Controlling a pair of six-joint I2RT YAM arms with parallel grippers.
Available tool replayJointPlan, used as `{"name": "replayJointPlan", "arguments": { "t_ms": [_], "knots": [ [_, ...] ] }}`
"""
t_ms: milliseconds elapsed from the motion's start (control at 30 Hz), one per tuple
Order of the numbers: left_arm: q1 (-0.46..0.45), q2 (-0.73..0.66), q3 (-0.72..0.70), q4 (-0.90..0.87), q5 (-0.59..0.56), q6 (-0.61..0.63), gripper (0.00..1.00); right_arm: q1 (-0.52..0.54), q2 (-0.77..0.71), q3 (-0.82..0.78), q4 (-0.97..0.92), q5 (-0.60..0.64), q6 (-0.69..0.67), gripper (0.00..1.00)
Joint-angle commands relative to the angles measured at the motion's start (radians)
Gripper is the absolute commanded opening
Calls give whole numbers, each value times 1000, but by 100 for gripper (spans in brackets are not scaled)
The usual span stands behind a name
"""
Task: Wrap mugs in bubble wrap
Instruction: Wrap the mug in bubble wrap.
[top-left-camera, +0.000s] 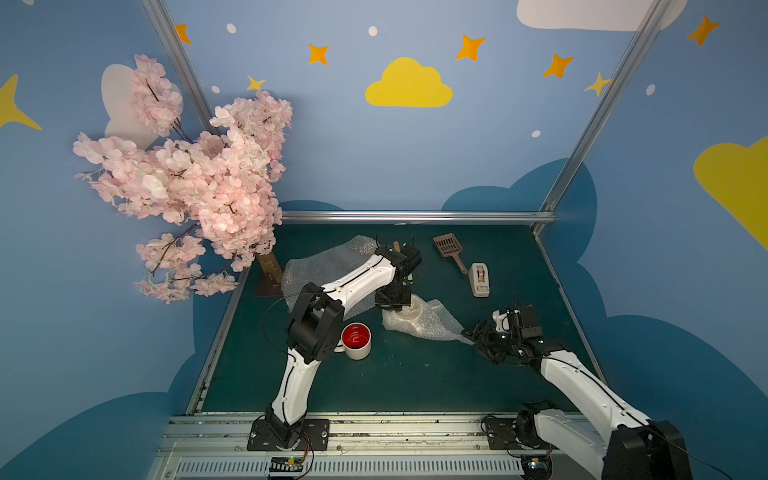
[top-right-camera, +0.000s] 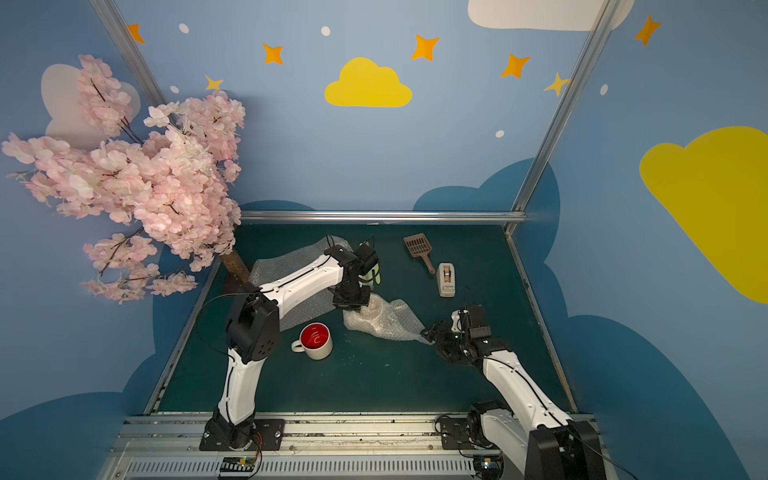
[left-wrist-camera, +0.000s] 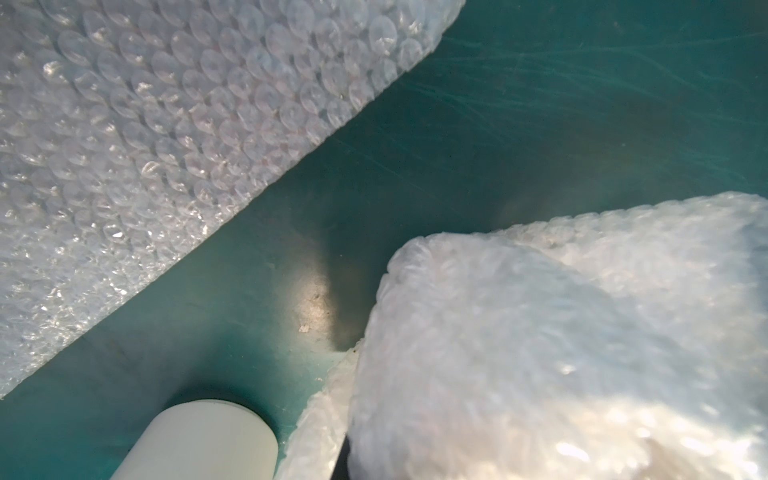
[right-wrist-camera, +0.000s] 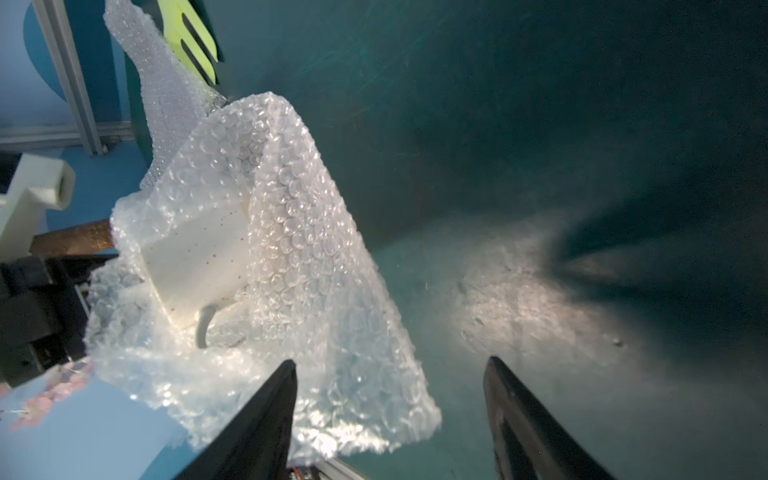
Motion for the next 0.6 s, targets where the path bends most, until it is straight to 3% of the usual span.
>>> {"name": "replayJointPlan", "arguments": {
  "t_ms": [0,133,300,367,567],
  "knots": [
    [8,31,3,-52,-80,15,3,-8,59,23,45,-77,26,60],
    [9,31,7,-52,-75,19,3,-16,136,52,57,-161,-54,35],
    [4,32,7,-52,-83,46,3,-19,119,64,28,-168,-68,5],
    [1,29,10,-57,-93,57,3,-19,96,83,-19,-167,-85,1],
    [-20,21,24,-56,-115,107,3,-22,30,119,-88,-213,-49,0]
  ]
}}
